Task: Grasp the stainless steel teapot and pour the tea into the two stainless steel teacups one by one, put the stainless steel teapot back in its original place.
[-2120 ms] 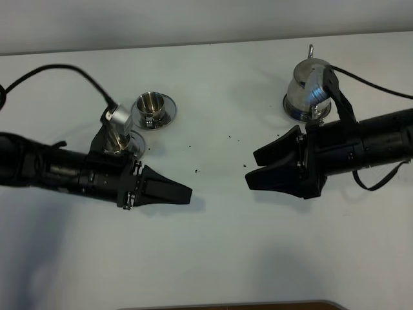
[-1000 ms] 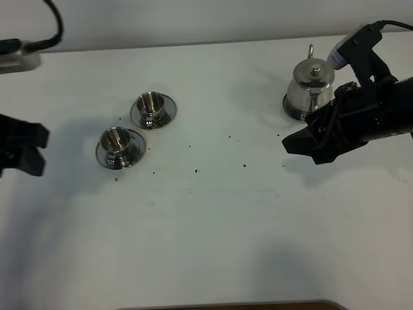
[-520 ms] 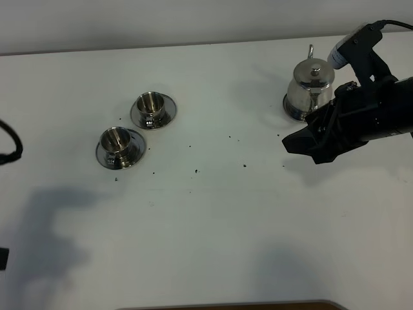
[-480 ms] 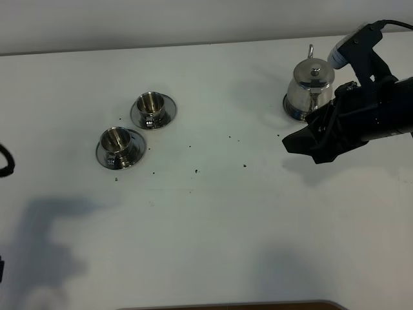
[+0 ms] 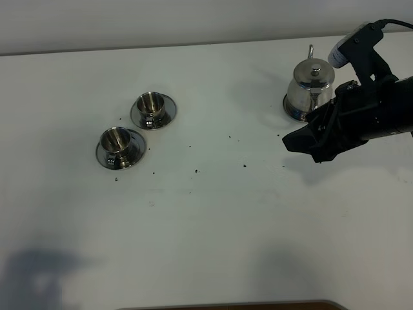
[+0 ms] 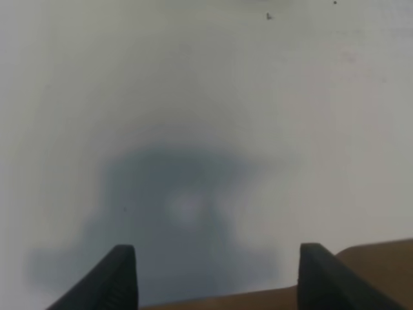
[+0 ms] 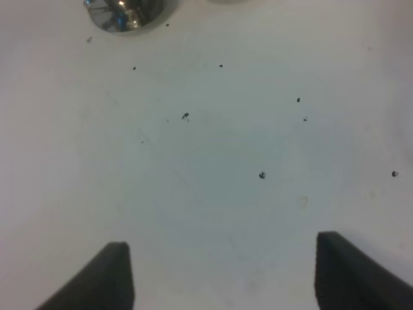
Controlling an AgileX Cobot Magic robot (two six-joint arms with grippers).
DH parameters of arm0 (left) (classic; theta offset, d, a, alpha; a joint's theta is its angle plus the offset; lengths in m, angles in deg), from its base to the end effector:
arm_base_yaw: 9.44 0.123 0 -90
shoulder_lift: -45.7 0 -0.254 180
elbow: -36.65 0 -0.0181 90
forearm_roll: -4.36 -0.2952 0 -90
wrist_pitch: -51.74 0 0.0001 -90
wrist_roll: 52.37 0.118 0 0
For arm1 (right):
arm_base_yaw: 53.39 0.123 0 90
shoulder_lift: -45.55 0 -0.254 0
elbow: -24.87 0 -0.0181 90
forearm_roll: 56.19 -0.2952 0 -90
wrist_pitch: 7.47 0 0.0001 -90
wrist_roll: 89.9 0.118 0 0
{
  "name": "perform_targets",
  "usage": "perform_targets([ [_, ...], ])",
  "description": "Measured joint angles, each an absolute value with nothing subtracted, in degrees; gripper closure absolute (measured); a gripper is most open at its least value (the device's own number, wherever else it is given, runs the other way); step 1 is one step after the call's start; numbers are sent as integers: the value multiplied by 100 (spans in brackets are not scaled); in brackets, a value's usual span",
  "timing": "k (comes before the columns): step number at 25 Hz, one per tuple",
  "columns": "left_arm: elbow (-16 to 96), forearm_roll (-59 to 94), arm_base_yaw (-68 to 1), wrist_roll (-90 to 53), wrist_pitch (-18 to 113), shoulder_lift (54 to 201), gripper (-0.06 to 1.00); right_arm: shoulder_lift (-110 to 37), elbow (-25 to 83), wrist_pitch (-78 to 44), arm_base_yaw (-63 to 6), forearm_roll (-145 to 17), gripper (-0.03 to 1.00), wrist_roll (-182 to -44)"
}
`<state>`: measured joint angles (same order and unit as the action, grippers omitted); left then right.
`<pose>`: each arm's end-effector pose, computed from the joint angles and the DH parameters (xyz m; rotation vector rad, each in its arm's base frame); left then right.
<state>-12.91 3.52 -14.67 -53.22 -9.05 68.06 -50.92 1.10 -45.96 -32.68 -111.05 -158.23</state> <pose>0.1263 -0.0100 0.2483 0.0903 2.3146 -0.0354 0.3072 0.1804 0.1593 -1.0580 2.2227 0.6736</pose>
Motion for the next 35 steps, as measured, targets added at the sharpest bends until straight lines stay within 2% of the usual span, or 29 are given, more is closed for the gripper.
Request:
perform_targets([
  [19, -1340, 472, -1417, -5322, -919, 5445, 36, -5092, 110, -4591, -3268, -11405, 38, -15803],
  [35, -1340, 477, -1417, -5322, -926, 5468, 36, -5103, 110, -4481, -3268, -12102, 38, -15798],
])
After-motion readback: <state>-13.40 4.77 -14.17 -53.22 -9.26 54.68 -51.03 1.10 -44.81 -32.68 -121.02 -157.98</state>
